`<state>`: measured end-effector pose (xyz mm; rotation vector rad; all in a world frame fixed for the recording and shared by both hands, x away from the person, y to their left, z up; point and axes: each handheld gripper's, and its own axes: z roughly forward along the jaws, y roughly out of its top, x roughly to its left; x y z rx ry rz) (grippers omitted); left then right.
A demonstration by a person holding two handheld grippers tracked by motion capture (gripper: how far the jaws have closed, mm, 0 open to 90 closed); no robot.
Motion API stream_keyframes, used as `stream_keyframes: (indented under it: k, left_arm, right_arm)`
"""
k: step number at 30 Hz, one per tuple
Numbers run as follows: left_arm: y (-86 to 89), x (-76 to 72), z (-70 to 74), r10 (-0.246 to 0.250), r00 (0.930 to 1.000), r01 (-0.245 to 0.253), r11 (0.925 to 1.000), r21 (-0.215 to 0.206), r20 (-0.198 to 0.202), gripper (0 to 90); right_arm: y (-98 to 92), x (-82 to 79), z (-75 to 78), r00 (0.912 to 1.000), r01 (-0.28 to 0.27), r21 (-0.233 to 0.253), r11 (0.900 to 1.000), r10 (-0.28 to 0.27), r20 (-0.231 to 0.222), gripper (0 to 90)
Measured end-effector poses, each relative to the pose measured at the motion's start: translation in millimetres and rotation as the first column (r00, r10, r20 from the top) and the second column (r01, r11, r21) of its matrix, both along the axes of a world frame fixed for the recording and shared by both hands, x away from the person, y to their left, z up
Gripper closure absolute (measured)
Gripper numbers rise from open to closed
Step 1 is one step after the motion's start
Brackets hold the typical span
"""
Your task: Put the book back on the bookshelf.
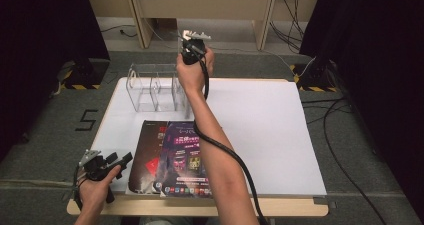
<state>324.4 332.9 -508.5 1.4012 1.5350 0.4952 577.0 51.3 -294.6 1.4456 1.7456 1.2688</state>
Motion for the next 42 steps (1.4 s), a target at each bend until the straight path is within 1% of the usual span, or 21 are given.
stream_keyframes:
  k: [2, 8, 13, 15, 17, 19, 20, 22, 24, 25, 27, 29, 30, 33, 35, 38, 39, 42]
  left_arm:
    - [0.0, -0.2, 0.0, 0.0, 1.0, 0.0, 1.0, 0.001, 0.0, 29.7]
    - [-1.4, 0.2, -0.3, -0.004, 1.0, 0.004, 1.0, 0.001, -0.001, 29.6]
    - [-1.8, -0.5, 0.1, -0.004, 1.0, 0.004, 1.0, 0.001, 0.002, 29.6]
    - [-1.5, -0.6, 0.0, -0.004, 1.0, 0.004, 1.0, 0.002, 0.001, 29.6]
    - [-1.5, -0.3, -0.1, -0.003, 1.0, 0.003, 1.0, 0.0, 0.001, 29.6]
    - [-1.9, -0.4, 0.1, -0.004, 1.0, 0.004, 1.0, 0.001, 0.002, 29.6]
    - [-2.1, -0.5, 0.1, -0.005, 1.0, 0.005, 1.0, 0.001, 0.002, 29.6]
    - [-2.2, -0.4, -0.1, -0.006, 1.0, 0.006, 1.0, 0.002, 0.0, 29.6]
    - [-2.4, -0.3, 0.1, -0.006, 1.0, 0.006, 1.0, 0.003, 0.0, 29.6]
    - [-2.5, -0.4, 0.2, -0.007, 1.0, 0.007, 1.0, 0.003, 0.001, 29.6]
    - [-2.5, -0.6, 0.2, -0.007, 1.0, 0.007, 1.0, 0.004, 0.001, 29.6]
    - [-2.4, -0.4, -0.2, -0.006, 1.0, 0.006, 1.0, 0.002, -0.001, 29.6]
    - [-2.5, -0.1, -0.4, -0.007, 1.0, 0.007, 1.0, 0.004, -0.001, 29.6]
    - [-3.1, -0.3, -0.1, -0.009, 1.0, 0.009, 1.0, 0.004, 0.001, 29.6]
    - [-2.9, -0.3, -0.2, -0.009, 1.0, 0.009, 1.0, 0.004, 0.0, 29.6]
    - [-2.6, -0.3, 0.0, -0.007, 1.0, 0.007, 1.0, 0.002, 0.001, 29.6]
    - [-2.6, -0.4, 0.0, -0.007, 1.0, 0.007, 1.0, 0.002, 0.001, 29.6]
    - [-2.3, -0.3, -0.2, -0.008, 1.0, 0.008, 1.0, 0.003, 0.0, 29.5]
  right_arm:
    - [-1.3, -1.6, -1.6, 0.9999, 0.01, 0.006, 1.0, -0.01, 0.01, 73.8]
    - [-4.3, -5.2, -5.1, 0.9988, 0.046, -0.013, 0.999, -0.046, 0.018, 73.3]
    - [-6.2, -8.8, -7.2, 0.9987, 0.05, -0.015, 0.999, -0.05, 0.007, 72.4]
    - [-6.5, -10.2, -6.7, 0.999, 0.044, -0.02, 0.999, -0.044, 0.002, 71.7]
    - [-6.7, -11.6, -5.7, 0.9992, 0.04, -0.027, 0.999, -0.041, -0.005, 70.6]
    - [-7.8, -11.7, -4.0, 0.9989, 0.039, -0.034, 0.999, -0.04, -0.023, 69.7]
    - [-8.9, -12.2, -2.6, 0.999, 0.036, -0.024, 0.999, -0.037, -0.024, 69.1]
    - [-10.2, -13.1, 0.8, 0.9992, 0.033, -0.032, 0.999, -0.034, -0.021, 67.7]
    - [-11.9, -12.1, 3.8, 0.999, 0.019, -0.01, 1.0, -0.019, -0.04, 65.7]
    - [-12.9, -10.9, 4.9, 0.9982, 0.018, -0.013, 1.0, -0.019, -0.057, 64.9]
    - [-15.9, -8.5, 5.9, 0.9973, 0.014, 0.0, 1.0, -0.013, -0.073, 64.0]
    - [-17.3, -5.6, 6.0, 0.9956, 0.005, 0.0, 1.0, -0.005, -0.094, 63.0]
    - [-17.9, -3.8, 5.9, 0.9947, 0.001, 0.011, 1.0, 0.0, -0.102, 62.4]
    - [-19.1, 0.9, 6.7, 0.9923, 0.004, 0.014, 1.0, -0.002, -0.123, 65.2]
    - [-19.0, 3.1, 7.6, 0.9906, -0.002, 0.014, 1.0, 0.004, -0.137, 70.2]
    - [-17.6, 2.7, 10.0, 0.9884, 0.001, -0.005, 1.0, -0.002, -0.152, 73.2]
    - [-17.7, 2.2, 9.9, 0.9885, 0.005, -0.002, 1.0, -0.005, -0.151, 73.4]
    - [-18.8, -0.2, 7.9, 0.9911, -0.007, 0.016, 1.0, 0.009, -0.133, 73.7]
